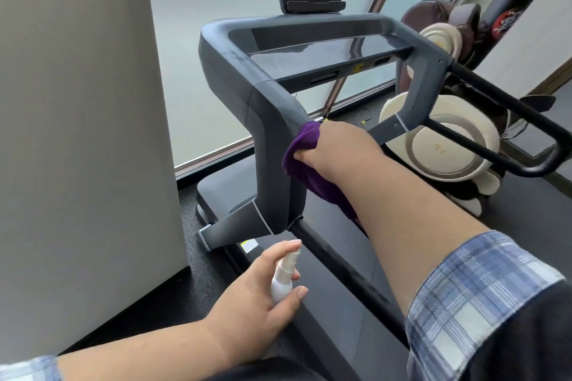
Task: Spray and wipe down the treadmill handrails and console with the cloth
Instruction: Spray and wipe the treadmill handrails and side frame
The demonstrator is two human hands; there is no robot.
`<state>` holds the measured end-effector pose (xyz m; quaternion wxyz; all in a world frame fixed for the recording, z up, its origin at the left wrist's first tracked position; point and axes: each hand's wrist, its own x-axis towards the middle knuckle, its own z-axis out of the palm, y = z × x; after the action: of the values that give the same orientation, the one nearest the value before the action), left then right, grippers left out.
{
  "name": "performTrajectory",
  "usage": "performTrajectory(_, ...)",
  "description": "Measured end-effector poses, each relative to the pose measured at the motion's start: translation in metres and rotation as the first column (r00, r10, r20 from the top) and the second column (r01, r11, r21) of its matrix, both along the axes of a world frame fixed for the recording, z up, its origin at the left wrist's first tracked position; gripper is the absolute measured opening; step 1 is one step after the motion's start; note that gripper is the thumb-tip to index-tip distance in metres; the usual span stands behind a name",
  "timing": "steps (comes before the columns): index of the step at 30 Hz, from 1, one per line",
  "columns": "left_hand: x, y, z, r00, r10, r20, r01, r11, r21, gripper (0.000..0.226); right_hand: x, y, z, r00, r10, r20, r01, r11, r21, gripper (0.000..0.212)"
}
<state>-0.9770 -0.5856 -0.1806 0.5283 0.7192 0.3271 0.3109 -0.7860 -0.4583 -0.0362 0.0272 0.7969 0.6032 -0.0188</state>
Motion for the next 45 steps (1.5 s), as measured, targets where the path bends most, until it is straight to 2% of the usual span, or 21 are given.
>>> performTrajectory(6, 0.008, -0.002, 0.005, 0.998, -0.054, 0.019, 0.054, 0.998, 0.012, 0.057, 0.031, -0.047, 0.0, 0.998, -0.063, 0.009, 0.064, 0.994, -0.087, 0.042)
performTrajectory(12, 0.0, 0.008, 0.001, 0.999, -0.033, 0.002, 0.033, 0.999, 0.023, 0.06, 0.018, -0.034, -0.002, 0.992, -0.075, 0.1, 0.078, 0.996, -0.032, 0.027)
performTrajectory(19, -0.003, 0.002, -0.002, 0.999, -0.033, -0.007, 0.033, 0.999, 0.002, 0.062, 0.002, 0.008, 0.005, 0.998, -0.062, -0.004, 0.061, 0.996, -0.07, 0.025)
performTrajectory(23, 0.0, -0.006, -0.005, 0.999, -0.044, -0.027, 0.043, 0.999, -0.015, 0.061, 0.014, 0.005, 0.001, 0.996, -0.054, -0.077, 0.047, 0.995, -0.083, 0.033)
performTrajectory(28, 0.005, -0.02, -0.005, 0.997, -0.065, -0.031, 0.064, 0.997, -0.04, 0.06, 0.024, -0.013, 0.005, 0.991, -0.097, -0.094, 0.085, 0.988, -0.128, 0.04)
performTrajectory(36, 0.002, -0.019, -0.002, 0.997, -0.075, -0.011, 0.075, 0.997, -0.028, 0.059, 0.051, -0.091, 0.002, 0.975, -0.209, -0.076, 0.198, 0.971, -0.135, 0.041)
performTrajectory(39, 0.0, -0.014, 0.0, 0.998, -0.067, -0.002, 0.067, 0.998, -0.009, 0.057, 0.051, -0.096, -0.001, 0.977, -0.179, -0.113, 0.175, 0.984, -0.041, 0.05)
performTrajectory(42, -0.003, -0.011, 0.001, 0.998, -0.066, 0.002, 0.066, 0.998, 0.013, 0.059, 0.048, -0.094, 0.0, 0.983, -0.067, -0.173, 0.072, 0.997, 0.022, 0.083)
performTrajectory(45, -0.01, -0.006, -0.001, 0.999, -0.046, 0.005, 0.046, 0.999, 0.022, 0.06, 0.043, -0.085, -0.001, 0.996, -0.074, -0.059, 0.073, 0.997, -0.022, 0.074)
